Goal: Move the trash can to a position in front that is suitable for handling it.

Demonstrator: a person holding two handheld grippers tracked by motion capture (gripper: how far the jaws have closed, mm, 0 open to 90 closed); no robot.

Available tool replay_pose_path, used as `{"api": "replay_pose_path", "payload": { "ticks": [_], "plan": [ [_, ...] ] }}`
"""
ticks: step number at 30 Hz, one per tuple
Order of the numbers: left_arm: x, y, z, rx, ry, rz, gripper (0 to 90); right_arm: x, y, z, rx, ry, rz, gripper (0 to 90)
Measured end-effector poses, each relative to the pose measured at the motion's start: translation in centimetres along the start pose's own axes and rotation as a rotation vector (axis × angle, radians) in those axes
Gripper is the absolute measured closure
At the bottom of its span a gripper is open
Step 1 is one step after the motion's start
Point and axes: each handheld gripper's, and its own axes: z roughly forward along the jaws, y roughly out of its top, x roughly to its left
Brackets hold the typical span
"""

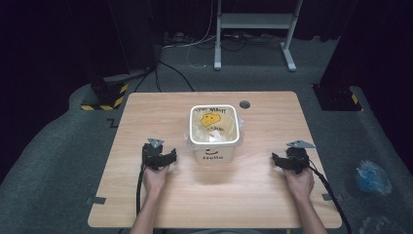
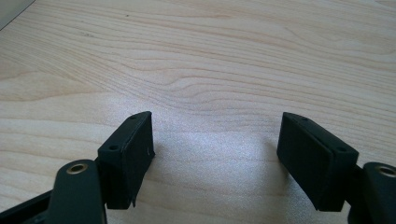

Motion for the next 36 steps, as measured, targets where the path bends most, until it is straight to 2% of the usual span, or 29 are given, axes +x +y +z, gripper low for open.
{"api": "replay_pose_path", "payload": {
  "ticks": [4,6,10,12,17,24,26,36],
  "plan": [
    [-0.6,0.7,0.1,-0.012,-0.019,0.012,26.1,0.1,0.1,0.1,0.000,0.000,-0.004,25.7],
    [-0.9,0.8,0.1,-0.024,-0.027,0.013,26.2,0.4,0.1,0.0,0.003,-0.006,0.009,29.4],
    [-1.3,0.8,0.6,-0.001,-0.041,0.013,25.7,1.0,0.3,0.0,-0.009,0.036,0.071,31.4],
    [-1.5,0.9,0.7,-0.006,-0.049,0.008,25.4,1.9,0.7,0.4,-0.006,0.036,0.046,32.0],
    [-2.2,1.5,0.8,-0.016,-0.074,0.010,24.8,2.9,1.3,0.6,-0.027,0.065,0.036,33.0],
    [-3.0,1.9,0.9,-0.031,-0.104,0.002,23.9,6.0,3.0,1.2,-0.040,0.128,0.002,33.0],
    [-3.2,1.9,1.1,-0.022,-0.111,0.004,23.6,7.3,3.7,1.8,-0.045,0.156,-0.012,33.0],
    [-3.9,1.9,1.1,-0.039,-0.132,0.016,23.4,9.3,4.5,2.7,-0.054,0.208,-0.005,32.2]
  ]
}}
